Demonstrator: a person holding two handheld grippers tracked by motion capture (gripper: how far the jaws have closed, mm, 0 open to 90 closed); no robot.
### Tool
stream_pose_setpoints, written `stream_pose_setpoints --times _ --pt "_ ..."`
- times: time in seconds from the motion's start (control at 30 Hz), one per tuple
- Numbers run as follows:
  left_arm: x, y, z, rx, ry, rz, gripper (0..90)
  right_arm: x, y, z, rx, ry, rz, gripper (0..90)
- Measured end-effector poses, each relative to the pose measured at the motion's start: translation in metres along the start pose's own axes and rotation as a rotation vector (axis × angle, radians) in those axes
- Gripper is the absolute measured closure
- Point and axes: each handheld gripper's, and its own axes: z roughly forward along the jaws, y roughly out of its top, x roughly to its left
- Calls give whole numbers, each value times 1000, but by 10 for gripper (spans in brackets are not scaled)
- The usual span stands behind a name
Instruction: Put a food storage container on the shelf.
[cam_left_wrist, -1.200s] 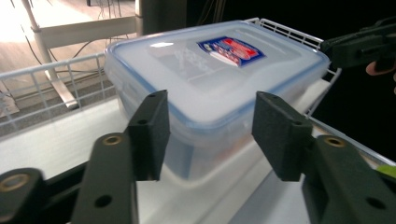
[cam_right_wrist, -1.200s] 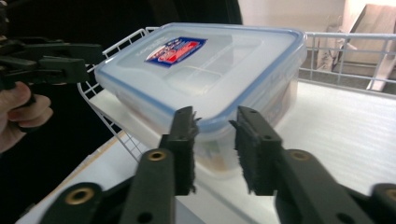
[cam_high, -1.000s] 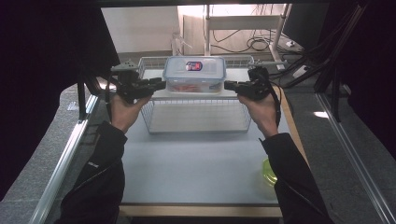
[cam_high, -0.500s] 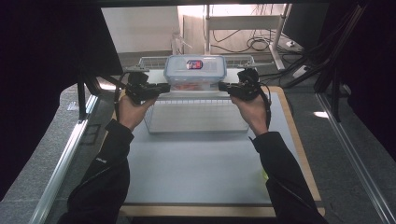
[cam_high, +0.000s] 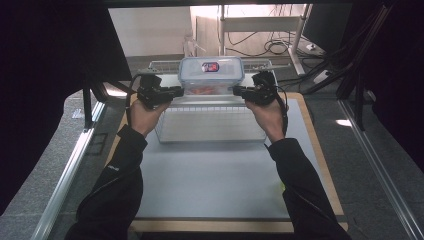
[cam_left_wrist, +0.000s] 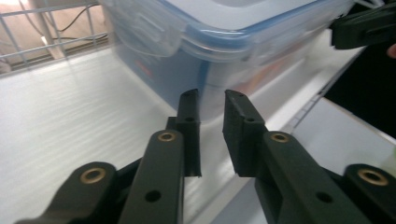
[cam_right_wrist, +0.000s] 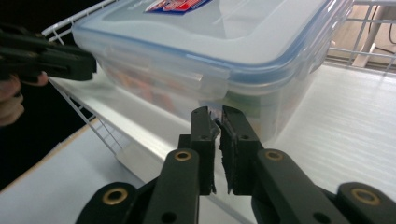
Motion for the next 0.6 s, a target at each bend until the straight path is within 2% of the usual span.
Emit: stream_pose_setpoints --times 0.1,0.17,0.2,0.3,0.43,0.5,0.6 --pt "-6 -4 -5 -19 -13 18 683 2 -3 -5 -4 9 -20 753" --pt "-10 -7 -7 -31 -21 24 581 4 -6 -9 -2 -2 -49 689" --pt "-13 -9 -8 -37 -20 37 524 4 -7 -10 -5 -8 -60 652" --pt "-23 -13 -13 -42 1 109 386 7 -13 -17 -9 -3 -84 546" --pt "-31 -21 -18 -43 -16 132 285 12 -23 -25 0 -13 -135 421" --pt "-36 -28 -21 -50 -37 137 243 14 -29 -28 14 -10 -154 372" --pt "-43 -37 -25 -51 -48 151 207 18 -39 -32 16 -20 -182 313"
